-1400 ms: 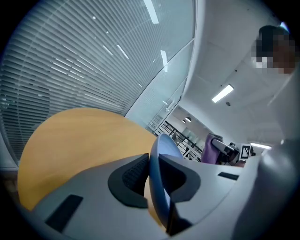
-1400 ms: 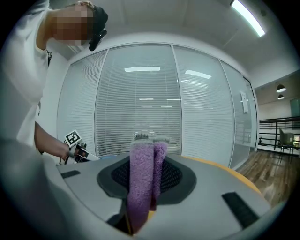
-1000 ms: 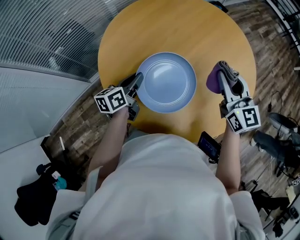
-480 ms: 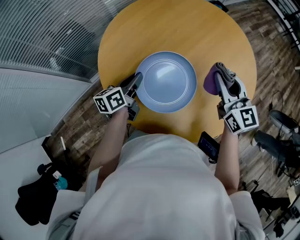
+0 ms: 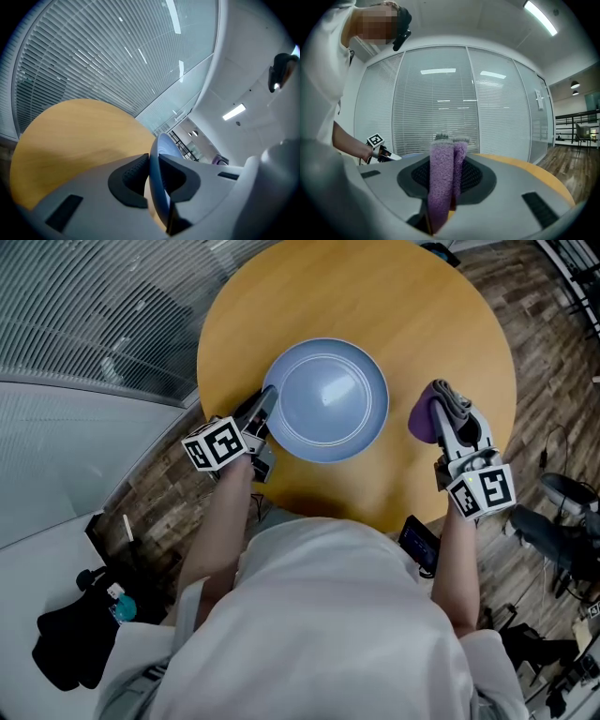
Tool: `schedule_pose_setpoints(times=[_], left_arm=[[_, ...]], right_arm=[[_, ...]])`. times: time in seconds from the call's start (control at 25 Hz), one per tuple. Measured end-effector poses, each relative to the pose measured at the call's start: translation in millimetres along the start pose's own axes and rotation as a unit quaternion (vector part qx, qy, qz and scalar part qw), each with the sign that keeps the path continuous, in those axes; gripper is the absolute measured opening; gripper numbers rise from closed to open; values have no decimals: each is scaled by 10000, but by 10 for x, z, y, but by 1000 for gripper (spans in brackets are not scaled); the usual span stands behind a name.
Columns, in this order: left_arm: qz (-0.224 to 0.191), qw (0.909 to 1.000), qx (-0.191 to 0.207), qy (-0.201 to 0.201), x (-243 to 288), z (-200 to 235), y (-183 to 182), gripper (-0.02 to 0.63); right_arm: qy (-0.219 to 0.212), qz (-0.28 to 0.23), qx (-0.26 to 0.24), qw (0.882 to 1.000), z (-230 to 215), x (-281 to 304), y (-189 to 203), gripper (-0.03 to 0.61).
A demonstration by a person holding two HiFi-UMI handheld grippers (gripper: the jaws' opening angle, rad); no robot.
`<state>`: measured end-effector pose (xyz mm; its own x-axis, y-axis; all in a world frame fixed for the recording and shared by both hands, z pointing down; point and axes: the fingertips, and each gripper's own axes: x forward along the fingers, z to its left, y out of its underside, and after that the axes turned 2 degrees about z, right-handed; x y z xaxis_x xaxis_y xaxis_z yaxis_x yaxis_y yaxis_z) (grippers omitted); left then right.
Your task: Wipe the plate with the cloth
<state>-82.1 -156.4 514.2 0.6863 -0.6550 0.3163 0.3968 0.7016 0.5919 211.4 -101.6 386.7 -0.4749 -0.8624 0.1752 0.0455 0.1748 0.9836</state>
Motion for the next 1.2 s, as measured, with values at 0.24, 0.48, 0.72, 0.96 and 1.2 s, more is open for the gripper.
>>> schedule_pose_setpoints(times=[0.24, 0.48, 0.72, 0.96, 1.2], left_arm=[[-217, 9993, -286, -79, 108, 168, -134, 48], [-437, 9979, -459, -167, 286, 282, -229, 49], [-697, 9939, -851, -80, 580, 409, -352, 48], [-943, 9885, -1176, -109, 922, 580, -504, 49], [-1255, 9772, -1696, -220, 1294, 840, -655, 49]], right_arm=[[25, 57, 205, 9998, -132, 108, 82, 106], [-121, 140, 238, 9995, -259, 179, 212, 106], [-146, 274, 487, 9983, -371, 226, 424, 106], [-268, 540, 630, 9962, -454, 359, 640, 106], [-362, 536, 836, 9944, -579, 479, 659, 106]])
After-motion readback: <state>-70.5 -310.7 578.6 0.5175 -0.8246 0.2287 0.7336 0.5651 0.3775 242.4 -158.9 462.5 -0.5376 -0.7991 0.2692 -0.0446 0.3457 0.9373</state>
